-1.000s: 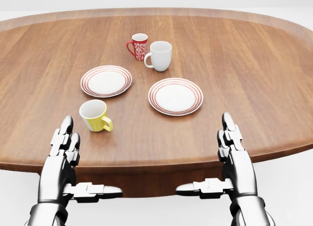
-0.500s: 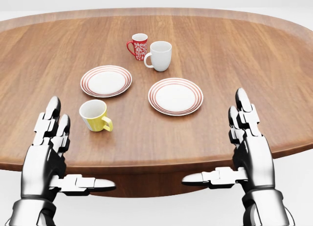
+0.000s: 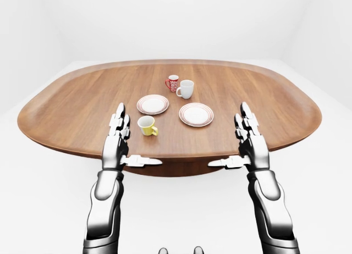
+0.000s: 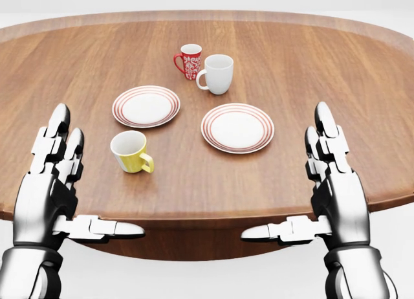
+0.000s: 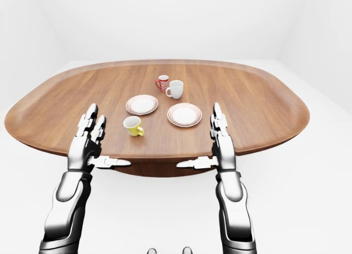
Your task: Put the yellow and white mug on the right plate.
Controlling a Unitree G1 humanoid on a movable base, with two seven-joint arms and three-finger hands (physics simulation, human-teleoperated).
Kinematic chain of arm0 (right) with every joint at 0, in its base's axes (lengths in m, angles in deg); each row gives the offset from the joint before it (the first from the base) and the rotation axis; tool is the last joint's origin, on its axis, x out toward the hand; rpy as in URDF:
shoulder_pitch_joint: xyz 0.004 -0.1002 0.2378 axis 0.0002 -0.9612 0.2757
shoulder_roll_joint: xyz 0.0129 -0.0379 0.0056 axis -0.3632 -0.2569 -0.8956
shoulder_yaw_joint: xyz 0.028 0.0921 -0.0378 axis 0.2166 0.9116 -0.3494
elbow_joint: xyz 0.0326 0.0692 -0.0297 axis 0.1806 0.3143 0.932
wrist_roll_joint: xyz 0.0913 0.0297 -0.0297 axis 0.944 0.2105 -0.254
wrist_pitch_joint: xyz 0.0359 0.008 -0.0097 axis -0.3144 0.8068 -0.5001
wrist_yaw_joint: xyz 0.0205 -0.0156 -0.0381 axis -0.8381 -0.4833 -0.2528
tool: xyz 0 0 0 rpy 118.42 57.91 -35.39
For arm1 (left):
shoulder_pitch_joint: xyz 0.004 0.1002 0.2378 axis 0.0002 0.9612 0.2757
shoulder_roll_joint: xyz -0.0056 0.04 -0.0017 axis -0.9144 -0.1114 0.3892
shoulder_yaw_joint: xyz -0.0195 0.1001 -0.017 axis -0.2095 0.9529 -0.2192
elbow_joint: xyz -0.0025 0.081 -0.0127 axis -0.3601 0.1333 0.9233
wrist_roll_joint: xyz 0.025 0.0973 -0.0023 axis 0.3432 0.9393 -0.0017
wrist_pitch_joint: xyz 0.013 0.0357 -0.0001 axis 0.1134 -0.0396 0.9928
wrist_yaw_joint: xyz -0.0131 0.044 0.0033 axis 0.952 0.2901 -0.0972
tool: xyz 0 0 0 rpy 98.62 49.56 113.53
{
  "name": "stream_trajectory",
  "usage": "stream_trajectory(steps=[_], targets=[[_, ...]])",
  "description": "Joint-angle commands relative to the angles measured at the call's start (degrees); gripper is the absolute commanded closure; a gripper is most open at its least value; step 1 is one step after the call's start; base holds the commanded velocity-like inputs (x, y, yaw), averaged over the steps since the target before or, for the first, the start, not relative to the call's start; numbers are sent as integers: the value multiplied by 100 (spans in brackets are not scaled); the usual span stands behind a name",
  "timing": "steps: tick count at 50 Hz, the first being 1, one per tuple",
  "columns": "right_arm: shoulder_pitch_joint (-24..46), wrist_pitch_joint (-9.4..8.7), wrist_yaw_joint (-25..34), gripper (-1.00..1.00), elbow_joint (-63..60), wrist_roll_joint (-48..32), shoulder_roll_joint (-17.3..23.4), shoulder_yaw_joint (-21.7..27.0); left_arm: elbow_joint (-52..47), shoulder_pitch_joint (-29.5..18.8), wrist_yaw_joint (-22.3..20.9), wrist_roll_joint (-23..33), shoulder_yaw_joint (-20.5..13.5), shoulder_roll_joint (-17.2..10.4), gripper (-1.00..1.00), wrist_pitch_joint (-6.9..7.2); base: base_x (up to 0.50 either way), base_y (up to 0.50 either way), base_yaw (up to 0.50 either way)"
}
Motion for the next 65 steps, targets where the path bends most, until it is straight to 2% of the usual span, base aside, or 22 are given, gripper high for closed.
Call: stream_trajectory(steps=[1,5,6,15,20,26,44,52,55,65], targets=[[115,0,38,-100,30,-109,28,54,54,-183,-37,61,-26,-56,-100,0,0,0,50],[209,0,35,-100,-30,-54,47,121,20,-206,-102,186,38,-94,-100,0,0,0,50],[298,0,20,-100,-38,-24,64,166,-15,-324,-79,68,-77,-82,-100,0,0,0,50],[709,0,30,-100,80,271,204,345,-5,-485,-9,-82,-206,-177,-100,0,0,0,50],[783,0,-8,-100,106,282,227,306,-15,-496,-66,-41,-191,-225,-100,0,0,0,50],[847,0,12,-100,92,202,220,190,86,-645,-162,-119,-398,-348,-100,0,0,0,50],[869,0,246,-100,128,-86,226,141,343,-845,-114,-244,-534,-499,-100,0,-1,3,0],[883,0,357,-100,-173,175,206,259,383,-941,-55,-367,-641,-592,-100,0,0,0,0],[837,0,375,-100,-360,389,209,287,372,-933,-44,-373,-632,-595,-100,0,33,12,0],[850,0,346,-100,-403,322,244,199,354,-941,-34,-384,-648,-609,-100,0,47,17,0]])
